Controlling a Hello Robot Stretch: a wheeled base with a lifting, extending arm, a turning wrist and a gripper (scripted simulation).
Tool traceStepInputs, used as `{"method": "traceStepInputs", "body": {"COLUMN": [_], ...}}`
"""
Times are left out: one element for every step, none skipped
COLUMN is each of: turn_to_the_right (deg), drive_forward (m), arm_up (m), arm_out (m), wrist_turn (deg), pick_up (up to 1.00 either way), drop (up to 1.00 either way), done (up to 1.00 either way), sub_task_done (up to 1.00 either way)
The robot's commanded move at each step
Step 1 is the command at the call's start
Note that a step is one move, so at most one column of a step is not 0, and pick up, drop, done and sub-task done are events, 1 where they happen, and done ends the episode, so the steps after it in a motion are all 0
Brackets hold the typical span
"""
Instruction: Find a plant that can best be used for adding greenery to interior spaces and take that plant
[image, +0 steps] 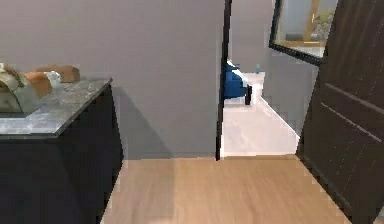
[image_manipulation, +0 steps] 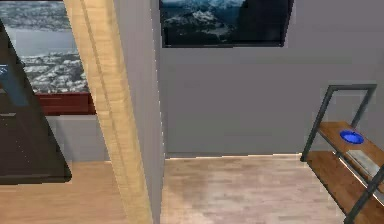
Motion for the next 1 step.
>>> {"method": "traceStepInputs", "body": {"turn_to_the_right": [0.0], "drive_forward": [0.15], "arm_up": [0.0], "arm_out": [0.0], "wrist_turn": [0.0], "pick_up": [0.0], "drop": [0.0], "done": [0.0], "sub_task_done": [0.0]}}
